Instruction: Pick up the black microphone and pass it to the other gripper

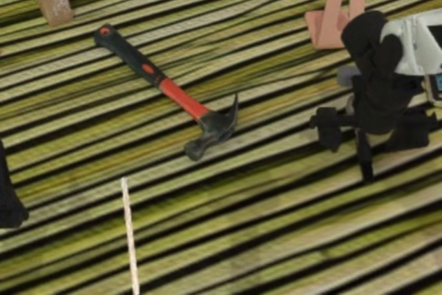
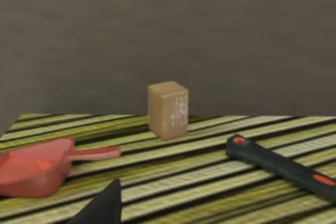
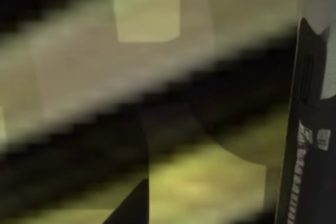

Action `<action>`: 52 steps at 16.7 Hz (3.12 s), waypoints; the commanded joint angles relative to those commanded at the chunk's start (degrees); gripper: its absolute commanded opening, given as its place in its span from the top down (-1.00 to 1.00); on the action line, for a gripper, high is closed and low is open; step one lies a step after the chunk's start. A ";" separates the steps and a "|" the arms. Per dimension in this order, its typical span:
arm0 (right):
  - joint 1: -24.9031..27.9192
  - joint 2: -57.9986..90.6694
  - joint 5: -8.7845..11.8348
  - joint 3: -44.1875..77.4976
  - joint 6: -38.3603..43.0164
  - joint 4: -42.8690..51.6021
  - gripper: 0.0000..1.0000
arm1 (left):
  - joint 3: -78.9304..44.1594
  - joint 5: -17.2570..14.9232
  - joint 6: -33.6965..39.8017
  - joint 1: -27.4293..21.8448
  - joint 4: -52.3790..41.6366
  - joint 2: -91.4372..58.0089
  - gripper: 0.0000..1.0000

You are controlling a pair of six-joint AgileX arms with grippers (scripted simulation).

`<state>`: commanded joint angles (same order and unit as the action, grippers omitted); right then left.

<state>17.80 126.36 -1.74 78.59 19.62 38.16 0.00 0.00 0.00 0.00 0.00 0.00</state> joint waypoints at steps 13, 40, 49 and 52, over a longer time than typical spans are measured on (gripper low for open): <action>0.00 -3.05 -0.91 1.23 -0.59 1.12 1.00 | 0.00 0.00 0.00 0.00 0.00 0.00 -1.00; -0.92 -23.83 28.71 -23.98 -18.61 -86.54 1.00 | 0.00 0.00 0.00 0.00 0.00 0.00 -1.00; 4.84 -28.23 23.16 -25.99 -18.14 -84.92 1.00 | 0.00 0.00 0.00 0.00 0.00 0.00 -1.00; 11.24 -33.49 17.03 -28.71 -17.71 -83.13 1.00 | 0.00 0.00 0.00 0.00 0.00 0.00 -1.00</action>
<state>29.05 92.87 15.29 49.88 1.90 -44.97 0.00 0.00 0.00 0.00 0.00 0.00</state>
